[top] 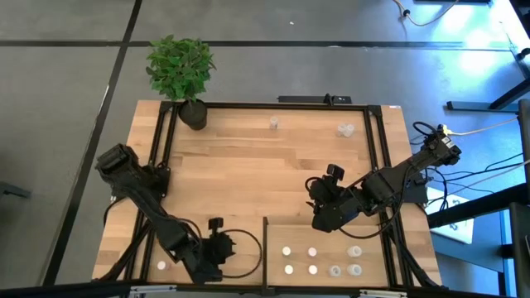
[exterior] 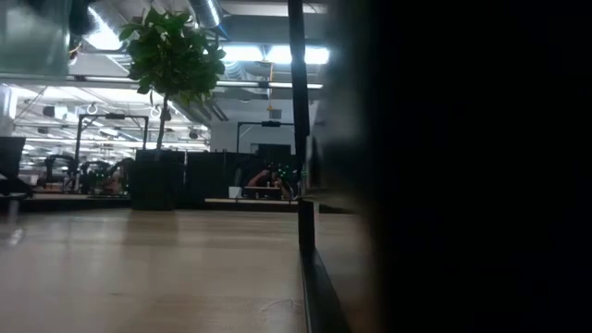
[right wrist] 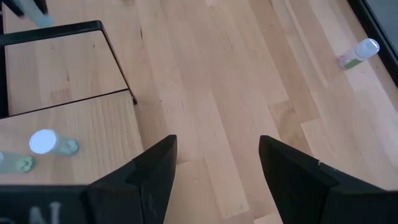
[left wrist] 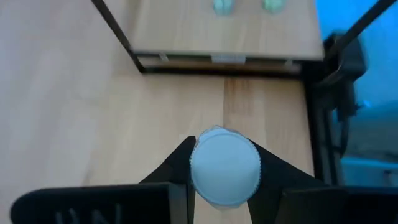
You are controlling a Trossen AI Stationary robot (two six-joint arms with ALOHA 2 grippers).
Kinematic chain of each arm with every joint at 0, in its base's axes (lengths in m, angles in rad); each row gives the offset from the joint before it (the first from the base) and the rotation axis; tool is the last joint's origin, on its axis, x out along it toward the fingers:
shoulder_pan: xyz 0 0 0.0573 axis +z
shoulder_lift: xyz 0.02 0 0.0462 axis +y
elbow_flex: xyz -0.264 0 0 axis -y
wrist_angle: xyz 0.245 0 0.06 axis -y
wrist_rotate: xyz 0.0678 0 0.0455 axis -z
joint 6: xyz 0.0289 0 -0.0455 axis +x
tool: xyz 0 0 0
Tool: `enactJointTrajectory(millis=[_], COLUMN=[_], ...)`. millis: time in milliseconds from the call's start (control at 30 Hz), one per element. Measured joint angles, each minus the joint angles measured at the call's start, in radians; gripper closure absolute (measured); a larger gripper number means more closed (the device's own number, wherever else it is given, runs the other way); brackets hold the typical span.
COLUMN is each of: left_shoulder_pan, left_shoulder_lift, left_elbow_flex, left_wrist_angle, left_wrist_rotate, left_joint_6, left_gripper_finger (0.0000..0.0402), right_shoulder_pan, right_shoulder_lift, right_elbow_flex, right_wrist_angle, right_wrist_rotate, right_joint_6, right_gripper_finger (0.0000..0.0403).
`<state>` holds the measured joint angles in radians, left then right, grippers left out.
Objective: Pick and place medicine bottles onto shelf by color
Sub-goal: Put the green pill bottle on the shelf aligned with the other green pill bottles
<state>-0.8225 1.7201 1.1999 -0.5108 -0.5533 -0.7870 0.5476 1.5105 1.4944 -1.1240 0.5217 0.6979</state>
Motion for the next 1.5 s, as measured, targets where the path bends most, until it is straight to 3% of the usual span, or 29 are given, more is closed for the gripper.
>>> enactJointTrajectory(millis=[200,433,700,833,1067,1500], left_shoulder_pan=[0.023,0.183,0.446,0.528,0.593,0.61], left_shoulder_lift=[-0.14,-0.225,-0.223,-0.221,-0.141,0.061], left_elbow_flex=[0.0,0.0,0.0,0.0,0.0,0.0], left_wrist_angle=[-0.113,-0.16,-0.117,-0.023,0.033,0.181], left_wrist_rotate=[-0.072,-0.075,0.096,0.16,0.199,0.201], left_joint_6=[0.007,0.153,0.334,0.439,0.492,0.51], left_gripper_finger=[0.032,0.032,0.0319,0.0319,0.0319,0.0319], right_shoulder_pan=[0.0,0.0,0.0,0.0,0.0,0.0], right_shoulder_lift=[0.0,0.0,0.0,0.0,0.0,0.0], right_elbow_flex=[0.0,0.0,0.0,0.0,0.0,0.0], right_wrist_angle=[-0.001,0.024,0.154,0.195,0.194,0.193], right_wrist_rotate=[-0.001,-0.047,-0.241,-0.262,-0.254,-0.253], right_joint_6=[-0.008,-0.135,-0.315,-0.366,-0.365,-0.362], right_gripper_finger=[0.0173,0.0173,0.0173,0.0173,0.0173,0.0173])
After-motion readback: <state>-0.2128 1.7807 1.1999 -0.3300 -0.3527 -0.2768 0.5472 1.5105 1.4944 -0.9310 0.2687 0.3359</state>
